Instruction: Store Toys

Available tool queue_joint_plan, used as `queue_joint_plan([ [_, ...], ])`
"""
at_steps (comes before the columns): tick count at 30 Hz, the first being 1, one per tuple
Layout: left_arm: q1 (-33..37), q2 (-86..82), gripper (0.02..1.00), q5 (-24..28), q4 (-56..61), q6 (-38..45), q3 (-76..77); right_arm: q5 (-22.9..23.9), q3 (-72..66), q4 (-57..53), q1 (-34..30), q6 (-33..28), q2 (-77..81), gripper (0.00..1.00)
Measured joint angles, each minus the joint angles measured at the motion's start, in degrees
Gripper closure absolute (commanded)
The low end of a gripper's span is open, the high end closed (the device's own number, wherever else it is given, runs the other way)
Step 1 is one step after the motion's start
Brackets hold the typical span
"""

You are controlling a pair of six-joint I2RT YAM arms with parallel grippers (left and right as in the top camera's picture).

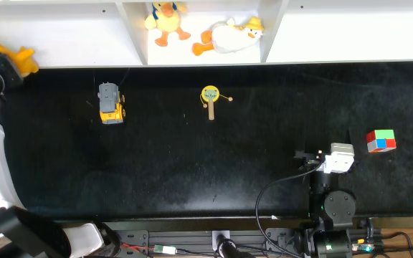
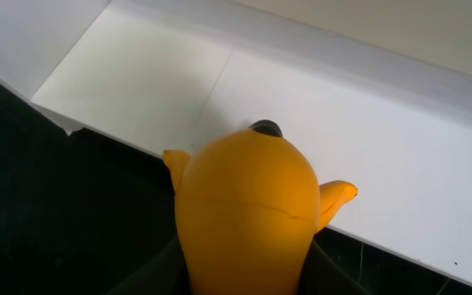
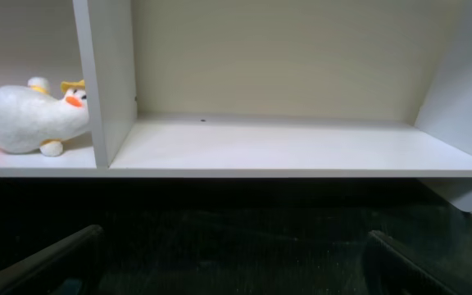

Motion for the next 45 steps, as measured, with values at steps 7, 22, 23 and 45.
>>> queue_joint_plan([
  [7, -1.33, 2.6, 0.724, -0.02, 3.93, -1.2, 0.04, 0.02, 0.0, 0.0, 0.0, 0.0, 0.02, 0.005],
  [22, -1.44, 3.28, 0.715, 0.0, 6.38, -2.01, 0.09, 0.0, 0.0, 0.0, 0.02, 0.0, 0.0, 0.007],
  [23, -1.44, 3.45, 0.715, -0.02, 6.47, -2.03, 0.09, 0.02, 0.0, 0.02, 0.0, -0.07, 0.02, 0.005],
  [45, -1.44, 8.33, 0.687, 0.28, 10.69, -2.69, 0.33, 0.0, 0.0, 0.0, 0.02, -0.04, 0.02, 0.005],
])
